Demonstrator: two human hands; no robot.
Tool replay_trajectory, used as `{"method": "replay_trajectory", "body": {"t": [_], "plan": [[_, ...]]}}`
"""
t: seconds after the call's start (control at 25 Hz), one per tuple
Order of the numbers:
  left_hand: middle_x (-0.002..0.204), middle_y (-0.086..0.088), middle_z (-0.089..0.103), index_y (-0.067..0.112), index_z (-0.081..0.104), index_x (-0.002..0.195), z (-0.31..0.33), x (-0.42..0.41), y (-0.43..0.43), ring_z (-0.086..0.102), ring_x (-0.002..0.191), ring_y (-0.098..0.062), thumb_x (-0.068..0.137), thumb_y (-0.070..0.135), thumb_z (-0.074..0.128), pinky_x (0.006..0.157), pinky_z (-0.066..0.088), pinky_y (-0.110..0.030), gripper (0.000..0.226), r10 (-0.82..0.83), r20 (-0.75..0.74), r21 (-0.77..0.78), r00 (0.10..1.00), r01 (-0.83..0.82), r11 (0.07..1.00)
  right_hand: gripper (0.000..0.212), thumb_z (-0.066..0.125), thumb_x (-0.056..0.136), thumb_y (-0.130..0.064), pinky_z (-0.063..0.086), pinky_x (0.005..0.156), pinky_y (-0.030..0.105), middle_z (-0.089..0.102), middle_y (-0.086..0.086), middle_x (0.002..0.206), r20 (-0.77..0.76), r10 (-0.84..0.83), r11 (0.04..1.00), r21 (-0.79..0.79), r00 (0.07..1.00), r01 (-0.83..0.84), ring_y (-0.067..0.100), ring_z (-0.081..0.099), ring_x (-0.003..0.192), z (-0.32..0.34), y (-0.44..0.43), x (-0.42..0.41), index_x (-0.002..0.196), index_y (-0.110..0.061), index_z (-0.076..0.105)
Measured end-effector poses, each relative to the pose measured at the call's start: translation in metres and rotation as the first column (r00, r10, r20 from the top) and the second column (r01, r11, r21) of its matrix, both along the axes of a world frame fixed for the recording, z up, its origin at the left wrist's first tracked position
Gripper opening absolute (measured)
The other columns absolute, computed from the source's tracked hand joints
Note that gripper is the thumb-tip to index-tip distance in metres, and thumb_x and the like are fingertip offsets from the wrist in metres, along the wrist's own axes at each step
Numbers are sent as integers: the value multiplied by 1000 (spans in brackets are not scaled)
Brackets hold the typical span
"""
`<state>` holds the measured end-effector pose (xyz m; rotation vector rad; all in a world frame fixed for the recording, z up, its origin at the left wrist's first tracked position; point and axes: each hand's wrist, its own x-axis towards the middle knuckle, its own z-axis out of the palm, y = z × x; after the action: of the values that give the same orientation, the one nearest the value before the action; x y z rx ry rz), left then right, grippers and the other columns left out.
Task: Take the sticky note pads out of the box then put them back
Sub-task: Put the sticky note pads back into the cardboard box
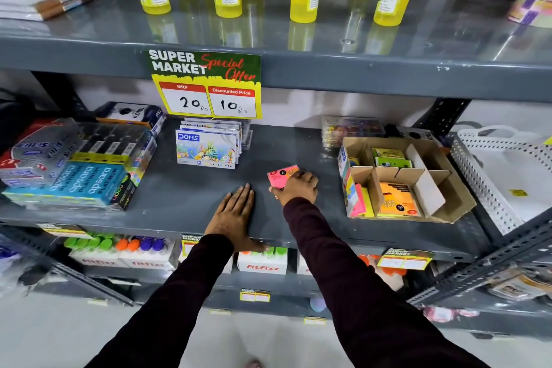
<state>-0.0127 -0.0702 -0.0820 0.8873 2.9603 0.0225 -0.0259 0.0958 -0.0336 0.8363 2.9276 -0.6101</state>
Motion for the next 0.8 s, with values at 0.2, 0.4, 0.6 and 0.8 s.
{"method": "replay_trajectory", "body": {"t": [0.2, 0.4, 0.6, 0.8], "plan": [[160, -10, -2, 9, -1, 148, 3, 4, 0, -3, 148, -23, 56, 84, 56, 119, -7, -37, 132, 5, -3, 64, 1000, -5, 998, 84, 74, 68, -47, 37, 107, 40, 50, 22, 133, 36, 53, 998, 31, 998, -54, 37, 47, 124, 18, 14, 11, 131, 1, 46], [160, -12, -1, 7, 0, 148, 2, 2, -1, -1, 148, -25, 59, 83, 56, 119, -5, -38, 130, -11, -1, 71, 1000, 12, 997, 58, 70, 67, -60, 53, 83, 37, 73, 15, 90, -182, -43, 998, 36, 982, 51, 31, 67, 91, 56, 73, 72, 91, -6, 70], [159, -12, -10, 8, -10, 147, -3, -1, -1, -10, 147, -24, 59, 89, 45, 118, -9, -37, 132, -7, 11, 24, 1000, 6, 1000, 73, 76, 69, -55, 51, 92, 43, 69, 26, 109, -147, -382, 924, -55, 912, 379, 38, 65, 107, 70, 171, 118, 110, 4, 63], [159, -11, -11, 9, -12, 147, -2, 0, 1, -11, 147, -23, 56, 91, 45, 116, -12, -36, 135, -3, 28, -9, 1000, 3, 1000, 54, 63, 89, -41, 46, 99, 38, 64, 23, 124, -56, -310, 935, -199, 949, 294, 35, 60, 117, 53, 186, 97, 121, 2, 62]]}}
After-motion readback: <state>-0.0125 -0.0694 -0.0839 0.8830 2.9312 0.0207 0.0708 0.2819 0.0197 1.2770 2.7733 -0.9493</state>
